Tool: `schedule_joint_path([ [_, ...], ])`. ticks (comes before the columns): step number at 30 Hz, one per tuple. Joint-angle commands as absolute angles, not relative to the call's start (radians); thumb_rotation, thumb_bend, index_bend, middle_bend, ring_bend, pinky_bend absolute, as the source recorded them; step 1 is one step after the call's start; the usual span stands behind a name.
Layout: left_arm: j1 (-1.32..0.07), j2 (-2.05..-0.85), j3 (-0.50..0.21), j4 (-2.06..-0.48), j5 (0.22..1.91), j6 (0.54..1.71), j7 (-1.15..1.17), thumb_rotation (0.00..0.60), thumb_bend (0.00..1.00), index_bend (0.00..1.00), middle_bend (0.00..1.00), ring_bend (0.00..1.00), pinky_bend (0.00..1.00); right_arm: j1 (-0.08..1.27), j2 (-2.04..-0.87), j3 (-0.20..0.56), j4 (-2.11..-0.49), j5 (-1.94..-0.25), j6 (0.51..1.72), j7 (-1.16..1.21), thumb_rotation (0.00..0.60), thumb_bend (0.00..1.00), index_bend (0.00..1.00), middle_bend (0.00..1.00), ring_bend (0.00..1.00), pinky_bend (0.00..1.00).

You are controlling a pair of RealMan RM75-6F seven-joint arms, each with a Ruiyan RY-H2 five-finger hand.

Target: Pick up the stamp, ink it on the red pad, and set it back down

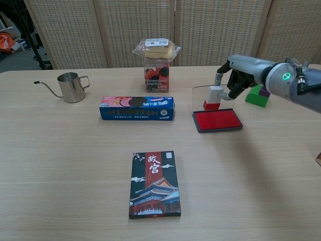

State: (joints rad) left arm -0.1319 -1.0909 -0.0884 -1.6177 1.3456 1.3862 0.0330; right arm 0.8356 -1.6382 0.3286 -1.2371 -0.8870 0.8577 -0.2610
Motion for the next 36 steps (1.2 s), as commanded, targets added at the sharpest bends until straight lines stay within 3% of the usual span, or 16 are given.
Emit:
schedule_joint_path([
  [1, -0.132, -1.09, -0.087, -1.618, 1.349, 1.387, 0.033, 0.6, 0.0, 0.0, 0.0, 0.0, 0.0, 0.815, -1.575, 0.34, -1.305, -0.909, 0.885, -0.246, 0.6, 0.62, 0.57, 0.94, 1.0, 1.0],
  [15, -0.129, -1.093, -0.078, -1.625, 1.37, 1.398, 0.044, 0.6, 0.0, 0.0, 0.0, 0.0, 0.0, 0.686, -1.535, 0.145, -1.294, -1.121, 0.921, -0.146, 0.6, 0.62, 0.57, 0.94, 1.0, 1.0],
  [36, -0.13, -1.097, -0.073, -1.63, 1.372, 1.396, 0.054, 0.6, 0.0, 0.0, 0.0, 0.0, 0.0, 0.639, -1.554, 0.099, -1.218, -1.25, 0.937, -0.046, 0.6, 0.6, 0.57, 0.94, 1.0, 1.0],
])
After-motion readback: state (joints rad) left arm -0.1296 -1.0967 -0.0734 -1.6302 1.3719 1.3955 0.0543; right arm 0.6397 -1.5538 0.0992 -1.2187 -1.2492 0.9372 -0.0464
